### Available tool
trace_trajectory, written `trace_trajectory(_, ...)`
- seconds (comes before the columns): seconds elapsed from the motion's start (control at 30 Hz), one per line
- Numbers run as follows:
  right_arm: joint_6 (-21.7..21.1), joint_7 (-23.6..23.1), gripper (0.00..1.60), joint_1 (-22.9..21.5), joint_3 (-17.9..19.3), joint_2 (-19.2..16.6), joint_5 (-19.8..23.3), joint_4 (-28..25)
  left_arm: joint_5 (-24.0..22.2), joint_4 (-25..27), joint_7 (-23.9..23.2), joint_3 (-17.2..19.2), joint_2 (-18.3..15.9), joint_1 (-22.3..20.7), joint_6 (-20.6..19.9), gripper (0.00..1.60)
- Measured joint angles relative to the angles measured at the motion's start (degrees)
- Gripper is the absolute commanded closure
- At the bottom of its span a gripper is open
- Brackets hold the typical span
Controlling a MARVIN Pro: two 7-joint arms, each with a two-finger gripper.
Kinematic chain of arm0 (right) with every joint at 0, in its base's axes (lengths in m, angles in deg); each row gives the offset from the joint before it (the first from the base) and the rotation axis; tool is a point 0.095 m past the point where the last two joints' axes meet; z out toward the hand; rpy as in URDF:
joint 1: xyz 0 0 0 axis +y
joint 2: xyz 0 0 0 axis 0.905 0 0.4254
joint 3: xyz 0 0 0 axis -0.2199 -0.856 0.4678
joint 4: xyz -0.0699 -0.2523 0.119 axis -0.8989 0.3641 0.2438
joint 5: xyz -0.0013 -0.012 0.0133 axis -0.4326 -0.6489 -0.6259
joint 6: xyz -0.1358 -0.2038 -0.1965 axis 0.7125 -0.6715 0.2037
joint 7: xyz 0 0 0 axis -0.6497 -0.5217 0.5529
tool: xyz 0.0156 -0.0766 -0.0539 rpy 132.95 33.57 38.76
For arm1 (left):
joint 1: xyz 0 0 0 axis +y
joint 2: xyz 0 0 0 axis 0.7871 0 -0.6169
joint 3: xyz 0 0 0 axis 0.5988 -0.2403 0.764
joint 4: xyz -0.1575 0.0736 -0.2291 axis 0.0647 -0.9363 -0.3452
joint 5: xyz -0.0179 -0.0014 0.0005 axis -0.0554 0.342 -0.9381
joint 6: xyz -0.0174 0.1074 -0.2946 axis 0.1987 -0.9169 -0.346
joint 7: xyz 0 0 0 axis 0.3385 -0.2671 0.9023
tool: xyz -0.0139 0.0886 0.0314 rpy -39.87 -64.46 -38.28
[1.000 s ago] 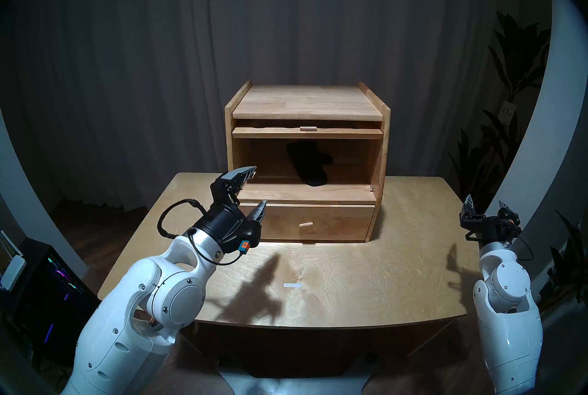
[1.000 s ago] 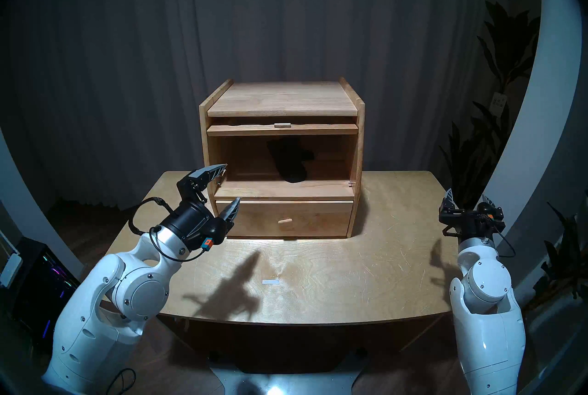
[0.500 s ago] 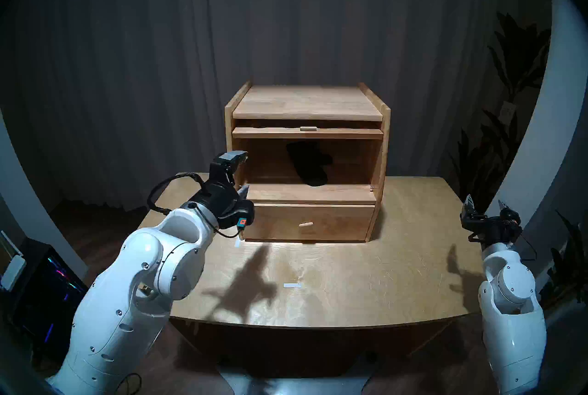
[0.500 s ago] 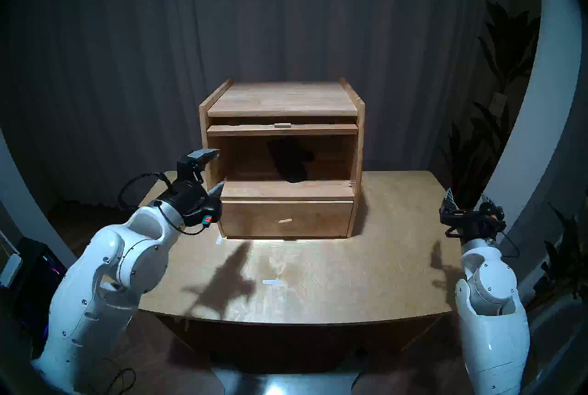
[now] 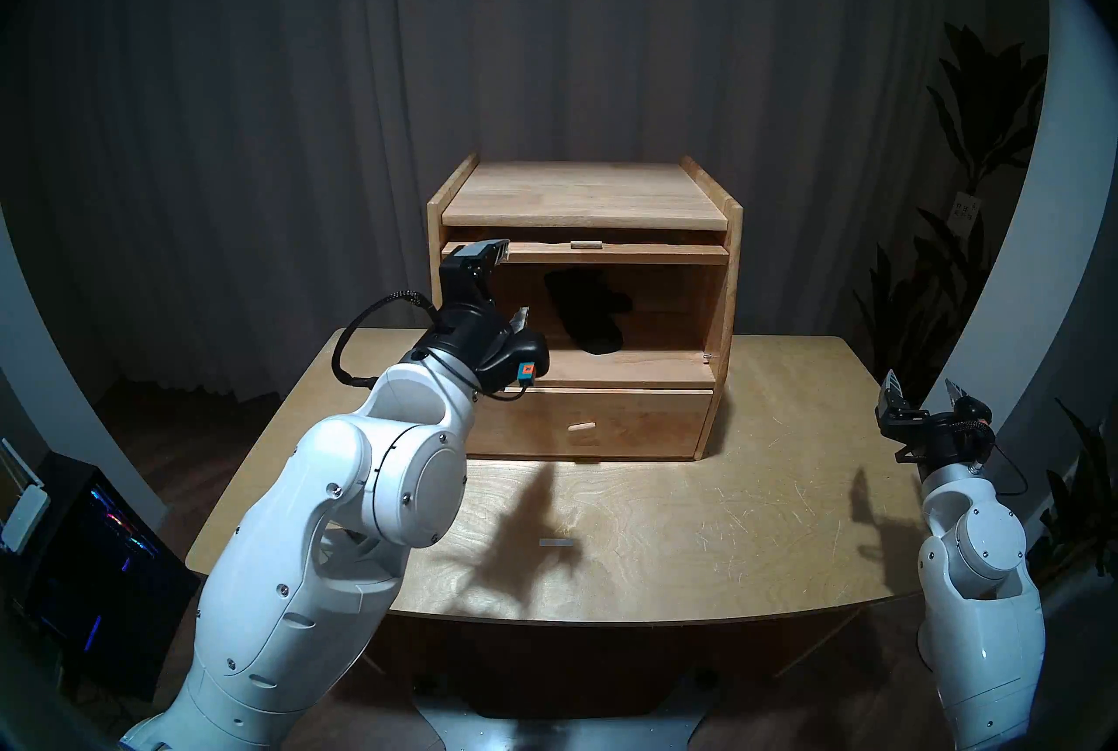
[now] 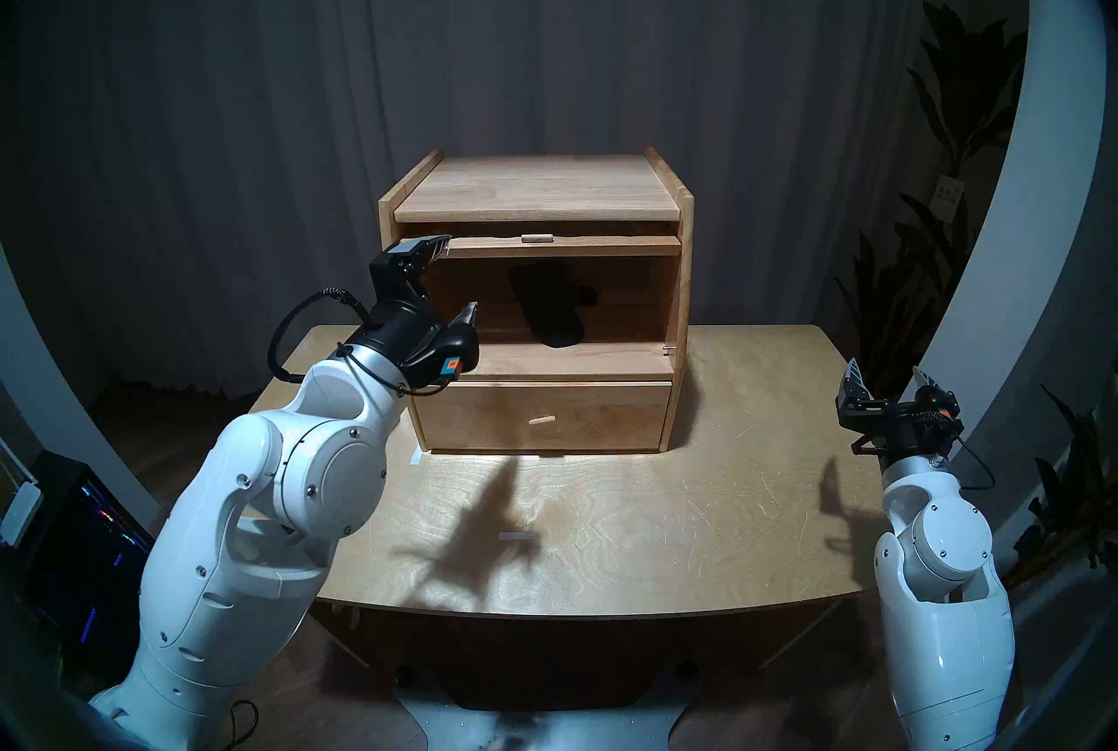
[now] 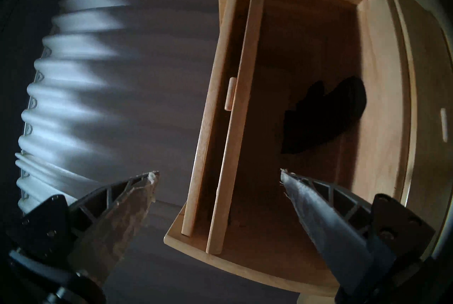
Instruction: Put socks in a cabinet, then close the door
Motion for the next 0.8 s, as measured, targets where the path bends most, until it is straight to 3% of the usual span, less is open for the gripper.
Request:
trace_trajectory(0.43,0.4,-2.9,0.0,1.0,1.1,-0.4,2.0,-0.4,11.1,-13.4,3.3,-4.2,7.0,-6.7,-10.7,0.0)
trace_trajectory(0.8,0.9,-5.4,0.0,1.8,2.0,-0.8,3.7,-0.6,26.2,-16.6,4.6,-11.8,9.7,-11.0,-17.5,0.0)
